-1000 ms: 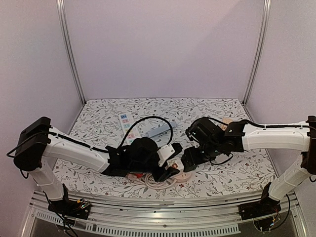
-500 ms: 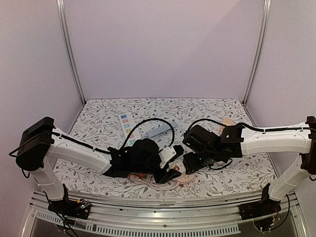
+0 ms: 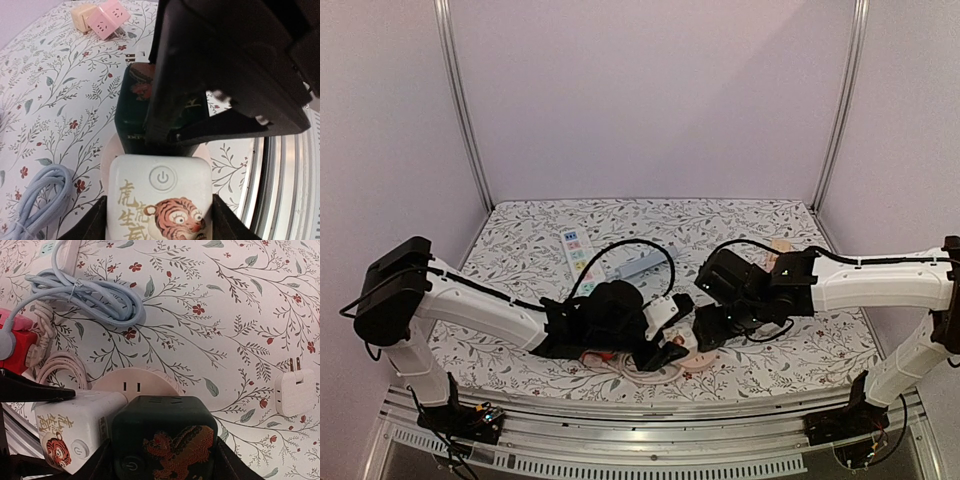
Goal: Pull the plug off the socket
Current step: Remove the plug from the socket.
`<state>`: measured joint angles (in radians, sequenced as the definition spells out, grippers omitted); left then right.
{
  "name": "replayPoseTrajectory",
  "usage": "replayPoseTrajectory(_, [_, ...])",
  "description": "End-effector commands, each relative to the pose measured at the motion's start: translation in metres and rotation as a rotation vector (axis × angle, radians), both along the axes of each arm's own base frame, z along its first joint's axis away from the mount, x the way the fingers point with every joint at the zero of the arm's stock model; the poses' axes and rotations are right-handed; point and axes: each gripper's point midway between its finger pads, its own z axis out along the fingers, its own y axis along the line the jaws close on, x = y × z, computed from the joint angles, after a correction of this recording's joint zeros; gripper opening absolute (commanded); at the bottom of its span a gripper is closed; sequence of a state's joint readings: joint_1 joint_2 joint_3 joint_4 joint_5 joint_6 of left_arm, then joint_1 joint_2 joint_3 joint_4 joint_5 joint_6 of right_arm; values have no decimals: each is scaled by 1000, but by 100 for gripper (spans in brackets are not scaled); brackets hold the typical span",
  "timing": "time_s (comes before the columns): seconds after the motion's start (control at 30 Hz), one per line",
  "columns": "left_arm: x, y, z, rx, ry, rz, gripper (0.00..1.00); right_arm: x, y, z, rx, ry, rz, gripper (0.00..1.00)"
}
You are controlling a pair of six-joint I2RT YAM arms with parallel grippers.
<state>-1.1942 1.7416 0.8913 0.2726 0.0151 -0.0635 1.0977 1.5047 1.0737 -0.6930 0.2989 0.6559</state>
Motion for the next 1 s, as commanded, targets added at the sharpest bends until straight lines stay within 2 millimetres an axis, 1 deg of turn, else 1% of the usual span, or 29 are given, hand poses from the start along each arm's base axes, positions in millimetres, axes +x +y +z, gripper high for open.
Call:
replayPoseTrajectory(0.0, [-18, 9, -33, 104, 70, -34, 22, 8, 4, 31, 158, -36, -45, 0])
replayPoseTrajectory(0.1, [-24, 5, -34, 109, 104, -58, 19, 6, 1, 30, 126, -35, -46, 0])
replayPoseTrajectory(0.23, [-30, 4, -36, 108, 138, -79, 18, -1, 6, 32, 85, -77, -21, 0])
replayPoseTrajectory(0.43, [-32, 2, -36, 113, 152, -94, 17, -13, 13, 25, 54, -72, 46, 0])
replayPoseTrajectory(0.6, [-33, 0, -34, 112, 158, -101, 16, -21, 18, 23, 41, -77, 97, 0])
replayPoseTrajectory(0.8, [-34, -2, -35, 126, 159, -115, 14, -19, 12, 19, 17, -87, 89, 0])
replayPoseTrajectory(0.87, [-34, -2, -36, 133, 158, -115, 14, -15, 9, 22, 40, -85, 52, 0])
replayPoseTrajectory(0.97, [-33, -1, -36, 137, 154, -113, 14, -8, 2, 20, 103, -42, -10, 0])
